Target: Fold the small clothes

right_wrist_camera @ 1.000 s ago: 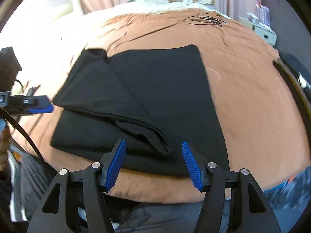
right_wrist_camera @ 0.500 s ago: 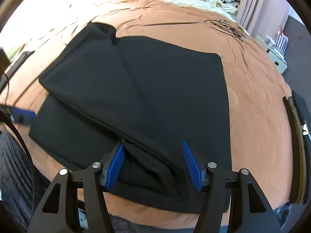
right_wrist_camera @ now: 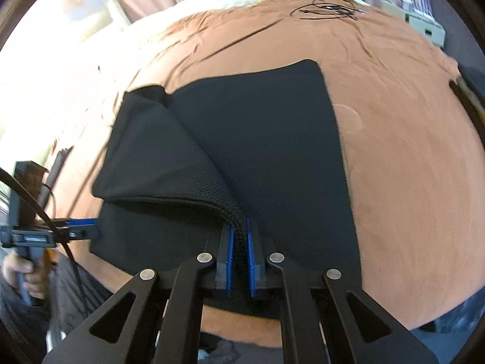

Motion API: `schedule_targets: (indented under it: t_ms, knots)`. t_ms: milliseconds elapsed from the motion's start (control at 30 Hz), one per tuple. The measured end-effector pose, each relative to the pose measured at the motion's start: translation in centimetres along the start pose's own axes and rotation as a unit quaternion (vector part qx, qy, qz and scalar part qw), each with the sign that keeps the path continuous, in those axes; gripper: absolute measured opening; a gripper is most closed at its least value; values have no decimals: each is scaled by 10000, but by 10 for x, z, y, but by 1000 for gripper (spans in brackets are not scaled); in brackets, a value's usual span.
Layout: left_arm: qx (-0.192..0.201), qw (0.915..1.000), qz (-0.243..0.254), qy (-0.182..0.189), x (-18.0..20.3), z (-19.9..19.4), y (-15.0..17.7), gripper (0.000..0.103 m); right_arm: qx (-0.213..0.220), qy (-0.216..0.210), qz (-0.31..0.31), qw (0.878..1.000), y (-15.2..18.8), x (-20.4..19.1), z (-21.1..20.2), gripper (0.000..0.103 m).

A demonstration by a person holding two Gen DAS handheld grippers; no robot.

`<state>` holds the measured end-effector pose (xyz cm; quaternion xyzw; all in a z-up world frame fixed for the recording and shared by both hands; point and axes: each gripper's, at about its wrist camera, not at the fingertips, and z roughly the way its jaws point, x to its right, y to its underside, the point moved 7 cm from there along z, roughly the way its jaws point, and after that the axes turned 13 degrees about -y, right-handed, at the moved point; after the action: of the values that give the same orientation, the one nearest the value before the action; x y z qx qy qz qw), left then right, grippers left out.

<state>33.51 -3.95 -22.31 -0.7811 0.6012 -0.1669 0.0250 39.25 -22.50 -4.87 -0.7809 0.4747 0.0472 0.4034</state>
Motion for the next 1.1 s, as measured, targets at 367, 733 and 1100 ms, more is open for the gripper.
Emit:
schedule_targets:
  t_ms: [367, 733, 1100]
  knots:
    - [1, 9990, 277, -337, 20, 16, -8, 65, 249, -126, 669, 9974, 15, 53, -21, 4]
    - [-1, 9987, 309, -405, 27, 23, -17, 65, 331, 31, 734, 9968, 24, 61, -29, 5]
    - [115, 9999, -48, -118, 14, 19, -20, 50, 115, 902, 38, 9958, 13, 28, -34, 60]
